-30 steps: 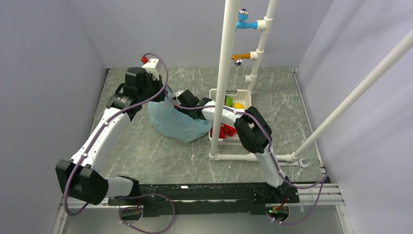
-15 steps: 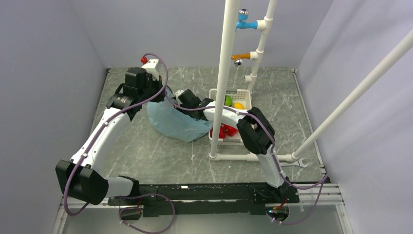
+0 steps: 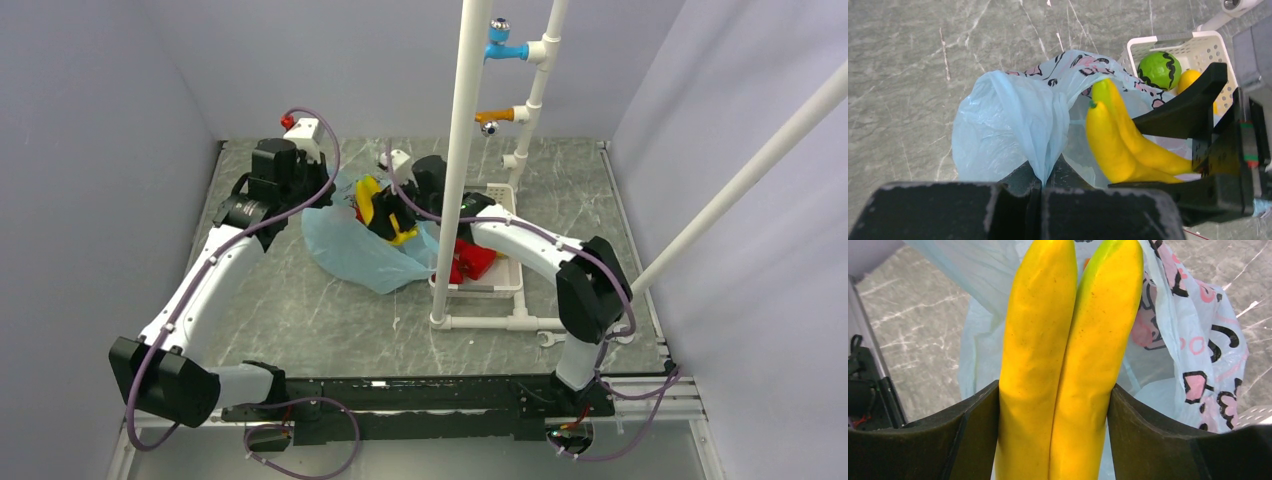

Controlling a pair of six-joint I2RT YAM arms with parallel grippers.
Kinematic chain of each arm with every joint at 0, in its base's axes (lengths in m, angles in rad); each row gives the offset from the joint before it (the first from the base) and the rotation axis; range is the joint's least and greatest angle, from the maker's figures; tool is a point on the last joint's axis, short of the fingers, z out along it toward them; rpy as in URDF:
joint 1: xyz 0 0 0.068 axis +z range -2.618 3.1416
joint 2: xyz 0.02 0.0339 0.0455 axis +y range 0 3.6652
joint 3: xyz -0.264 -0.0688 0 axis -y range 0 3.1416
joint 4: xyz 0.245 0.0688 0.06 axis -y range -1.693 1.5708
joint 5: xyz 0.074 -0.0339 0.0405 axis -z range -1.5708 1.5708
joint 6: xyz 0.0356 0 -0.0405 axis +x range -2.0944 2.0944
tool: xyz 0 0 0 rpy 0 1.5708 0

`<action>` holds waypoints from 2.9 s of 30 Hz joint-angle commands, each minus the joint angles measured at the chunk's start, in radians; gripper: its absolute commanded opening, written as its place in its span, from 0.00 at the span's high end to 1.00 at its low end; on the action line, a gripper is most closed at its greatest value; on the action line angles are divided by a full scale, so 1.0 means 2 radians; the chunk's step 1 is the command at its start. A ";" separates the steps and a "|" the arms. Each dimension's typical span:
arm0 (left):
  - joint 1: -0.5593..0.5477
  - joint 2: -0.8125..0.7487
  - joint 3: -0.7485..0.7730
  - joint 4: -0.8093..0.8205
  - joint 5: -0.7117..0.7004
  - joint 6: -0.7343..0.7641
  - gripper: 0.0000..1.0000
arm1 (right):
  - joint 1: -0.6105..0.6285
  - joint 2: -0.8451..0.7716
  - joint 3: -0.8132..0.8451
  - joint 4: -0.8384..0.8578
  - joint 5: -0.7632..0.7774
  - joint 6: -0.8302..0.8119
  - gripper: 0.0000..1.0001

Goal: Take the fake fruits out of the plastic bag
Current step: Take out the fake fruit from the plastic bag, then place the fake fruit in the bin.

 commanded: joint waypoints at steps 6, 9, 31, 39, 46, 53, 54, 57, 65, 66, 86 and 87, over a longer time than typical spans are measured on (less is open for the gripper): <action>-0.002 -0.018 0.007 0.018 -0.017 0.001 1.00 | -0.071 -0.025 -0.058 0.206 -0.218 0.148 0.96; -0.002 -0.016 0.007 0.019 -0.010 0.000 1.00 | -0.076 -0.007 -0.068 0.305 -0.284 0.225 0.96; -0.002 -0.023 0.005 0.019 -0.024 0.002 1.00 | -0.083 -0.012 -0.038 0.497 -0.208 0.390 0.95; -0.002 -0.022 0.008 0.014 -0.029 0.002 1.00 | -0.097 -0.185 -0.142 0.220 -0.020 0.184 1.00; -0.001 -0.020 0.008 0.016 -0.026 0.002 1.00 | -0.150 -0.305 -0.251 0.096 0.162 0.133 1.00; -0.001 -0.014 0.011 0.014 -0.023 -0.002 1.00 | -0.166 -0.264 -0.253 -0.009 0.199 0.126 1.00; 0.000 -0.016 0.010 0.015 -0.024 -0.001 1.00 | -0.166 -0.254 -0.250 -0.015 0.202 0.127 1.00; -0.001 -0.022 0.004 0.020 -0.029 0.000 1.00 | -0.166 -0.222 -0.234 -0.026 0.209 0.132 1.00; -0.001 -0.019 0.004 0.020 -0.023 -0.002 1.00 | -0.165 -0.137 -0.168 -0.070 0.213 0.135 1.00; -0.001 -0.016 0.008 0.015 -0.024 -0.001 1.00 | -0.165 -0.130 -0.165 -0.073 0.220 0.134 0.98; -0.001 -0.022 0.005 0.021 -0.024 -0.001 1.00 | -0.150 -0.150 -0.149 -0.096 0.250 0.105 0.01; -0.001 -0.019 0.011 0.015 -0.024 0.000 1.00 | -0.150 -0.158 -0.147 -0.095 0.249 0.104 0.01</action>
